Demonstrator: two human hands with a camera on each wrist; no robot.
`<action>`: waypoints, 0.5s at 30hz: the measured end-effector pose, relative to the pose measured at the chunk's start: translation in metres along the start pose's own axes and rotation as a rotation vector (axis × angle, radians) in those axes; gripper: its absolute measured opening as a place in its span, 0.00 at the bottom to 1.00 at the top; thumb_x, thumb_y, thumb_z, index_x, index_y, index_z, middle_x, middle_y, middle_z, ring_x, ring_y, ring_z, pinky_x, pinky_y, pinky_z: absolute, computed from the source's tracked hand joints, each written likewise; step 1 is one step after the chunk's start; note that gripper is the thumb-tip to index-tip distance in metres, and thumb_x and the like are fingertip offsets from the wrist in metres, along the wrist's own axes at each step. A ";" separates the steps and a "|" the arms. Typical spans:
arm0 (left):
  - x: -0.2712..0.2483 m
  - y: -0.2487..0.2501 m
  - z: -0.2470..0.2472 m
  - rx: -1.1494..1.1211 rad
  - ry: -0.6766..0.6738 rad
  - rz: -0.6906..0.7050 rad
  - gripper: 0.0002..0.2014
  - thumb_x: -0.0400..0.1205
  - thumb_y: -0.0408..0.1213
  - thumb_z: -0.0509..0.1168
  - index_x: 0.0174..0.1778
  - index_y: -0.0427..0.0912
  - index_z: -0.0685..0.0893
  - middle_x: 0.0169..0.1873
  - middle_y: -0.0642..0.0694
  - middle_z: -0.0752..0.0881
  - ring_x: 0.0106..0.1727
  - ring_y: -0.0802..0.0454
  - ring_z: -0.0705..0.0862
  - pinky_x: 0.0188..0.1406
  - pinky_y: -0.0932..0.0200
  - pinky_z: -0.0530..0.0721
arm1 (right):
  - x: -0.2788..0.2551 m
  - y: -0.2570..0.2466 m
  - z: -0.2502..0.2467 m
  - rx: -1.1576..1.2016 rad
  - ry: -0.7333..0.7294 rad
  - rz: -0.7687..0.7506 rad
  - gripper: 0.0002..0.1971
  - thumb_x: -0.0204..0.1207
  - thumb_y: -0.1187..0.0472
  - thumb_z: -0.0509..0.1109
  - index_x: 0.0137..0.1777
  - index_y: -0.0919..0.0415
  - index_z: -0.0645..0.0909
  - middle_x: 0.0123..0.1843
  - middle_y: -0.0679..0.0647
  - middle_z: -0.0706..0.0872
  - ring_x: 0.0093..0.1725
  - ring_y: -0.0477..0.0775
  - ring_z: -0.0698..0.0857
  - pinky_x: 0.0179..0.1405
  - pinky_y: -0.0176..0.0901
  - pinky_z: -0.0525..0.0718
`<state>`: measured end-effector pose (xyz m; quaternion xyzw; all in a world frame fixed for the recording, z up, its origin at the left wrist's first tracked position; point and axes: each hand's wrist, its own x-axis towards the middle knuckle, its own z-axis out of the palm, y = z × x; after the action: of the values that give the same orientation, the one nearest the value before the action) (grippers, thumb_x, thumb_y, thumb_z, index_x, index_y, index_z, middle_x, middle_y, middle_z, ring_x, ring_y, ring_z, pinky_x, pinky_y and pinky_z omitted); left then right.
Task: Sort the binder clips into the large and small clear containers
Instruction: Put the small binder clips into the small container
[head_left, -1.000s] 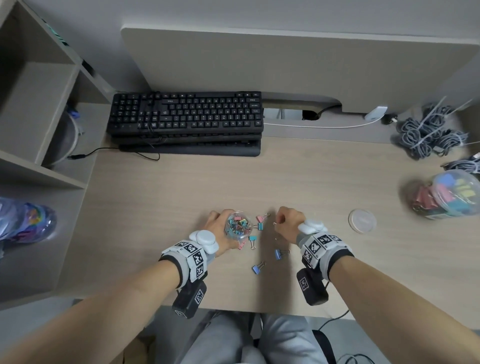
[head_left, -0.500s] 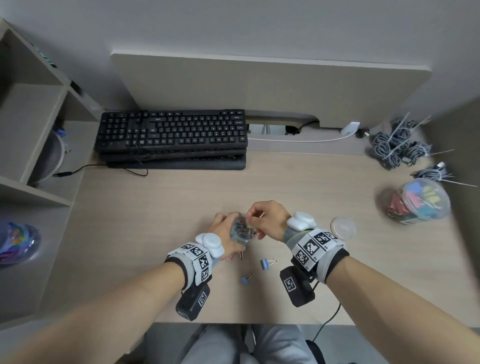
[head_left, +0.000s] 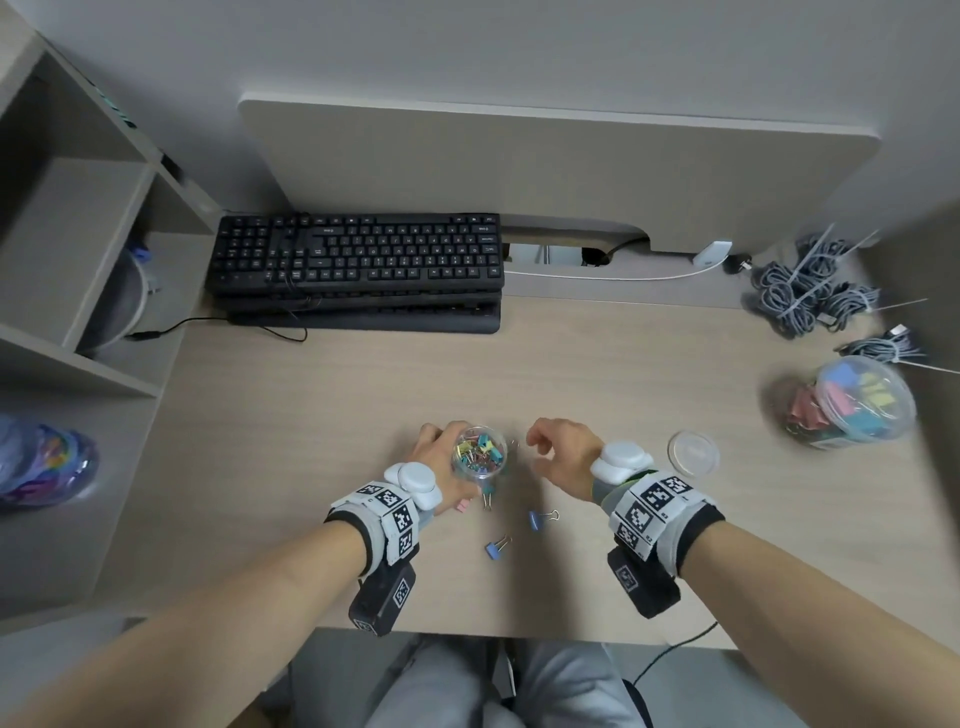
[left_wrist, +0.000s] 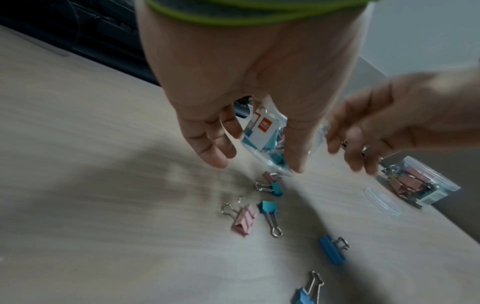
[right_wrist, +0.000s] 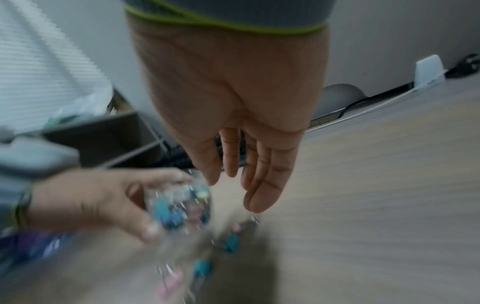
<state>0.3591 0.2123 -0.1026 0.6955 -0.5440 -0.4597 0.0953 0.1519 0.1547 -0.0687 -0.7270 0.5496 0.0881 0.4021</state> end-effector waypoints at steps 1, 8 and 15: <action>-0.001 -0.003 -0.001 0.004 0.001 -0.010 0.41 0.66 0.34 0.80 0.74 0.54 0.72 0.60 0.46 0.69 0.50 0.46 0.80 0.51 0.61 0.81 | -0.001 0.005 0.005 -0.101 -0.061 0.027 0.17 0.76 0.55 0.70 0.64 0.54 0.76 0.58 0.53 0.80 0.50 0.59 0.83 0.51 0.50 0.83; -0.023 -0.025 -0.005 -0.001 0.030 -0.066 0.42 0.67 0.40 0.82 0.75 0.56 0.70 0.59 0.48 0.68 0.53 0.47 0.80 0.61 0.58 0.79 | -0.005 0.013 0.048 -0.538 -0.198 -0.051 0.38 0.75 0.53 0.72 0.79 0.52 0.53 0.80 0.54 0.52 0.58 0.66 0.83 0.48 0.54 0.85; -0.042 -0.042 -0.016 0.009 0.060 -0.120 0.42 0.68 0.39 0.80 0.76 0.55 0.68 0.61 0.47 0.68 0.53 0.46 0.81 0.56 0.60 0.79 | 0.015 0.007 0.051 -0.528 -0.141 -0.079 0.45 0.71 0.53 0.76 0.79 0.46 0.48 0.80 0.54 0.47 0.55 0.67 0.84 0.46 0.55 0.88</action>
<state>0.3996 0.2578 -0.0975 0.7407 -0.5005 -0.4408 0.0808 0.1679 0.1783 -0.1144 -0.8195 0.4496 0.2628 0.2391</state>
